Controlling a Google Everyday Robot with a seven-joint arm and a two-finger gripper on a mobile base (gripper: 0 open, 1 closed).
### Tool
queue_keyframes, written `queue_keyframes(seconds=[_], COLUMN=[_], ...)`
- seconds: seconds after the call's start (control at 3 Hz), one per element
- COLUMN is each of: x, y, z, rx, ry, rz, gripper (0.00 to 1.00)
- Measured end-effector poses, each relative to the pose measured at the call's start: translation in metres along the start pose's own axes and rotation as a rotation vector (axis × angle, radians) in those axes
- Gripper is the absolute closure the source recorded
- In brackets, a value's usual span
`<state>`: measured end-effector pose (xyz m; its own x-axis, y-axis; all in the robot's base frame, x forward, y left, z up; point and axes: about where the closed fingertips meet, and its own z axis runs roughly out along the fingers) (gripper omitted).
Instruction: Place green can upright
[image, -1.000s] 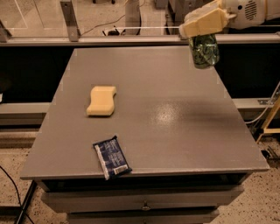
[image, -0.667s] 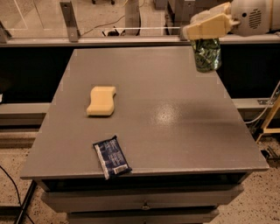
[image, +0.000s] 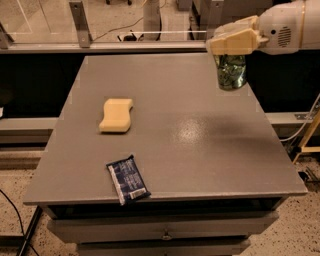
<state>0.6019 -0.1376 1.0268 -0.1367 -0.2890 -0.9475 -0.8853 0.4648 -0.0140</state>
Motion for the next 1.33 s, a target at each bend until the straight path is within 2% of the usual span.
queue_keyframes(seconds=[0.33, 0.67, 1.0, 1.33], x=[0.022, 0.034, 0.047, 0.066], y=[0.007, 0.023, 0.035, 0.045], z=[-0.004, -0.011, -0.013, -0.013], rx=[-0.001, -0.008, -0.02, -0.028], ry=[-0.096, -0.21, -0.285, -0.307], rz=[0.004, -0.033, -0.048, -0.048], gripper=[1.0, 1.0, 1.0, 0.86])
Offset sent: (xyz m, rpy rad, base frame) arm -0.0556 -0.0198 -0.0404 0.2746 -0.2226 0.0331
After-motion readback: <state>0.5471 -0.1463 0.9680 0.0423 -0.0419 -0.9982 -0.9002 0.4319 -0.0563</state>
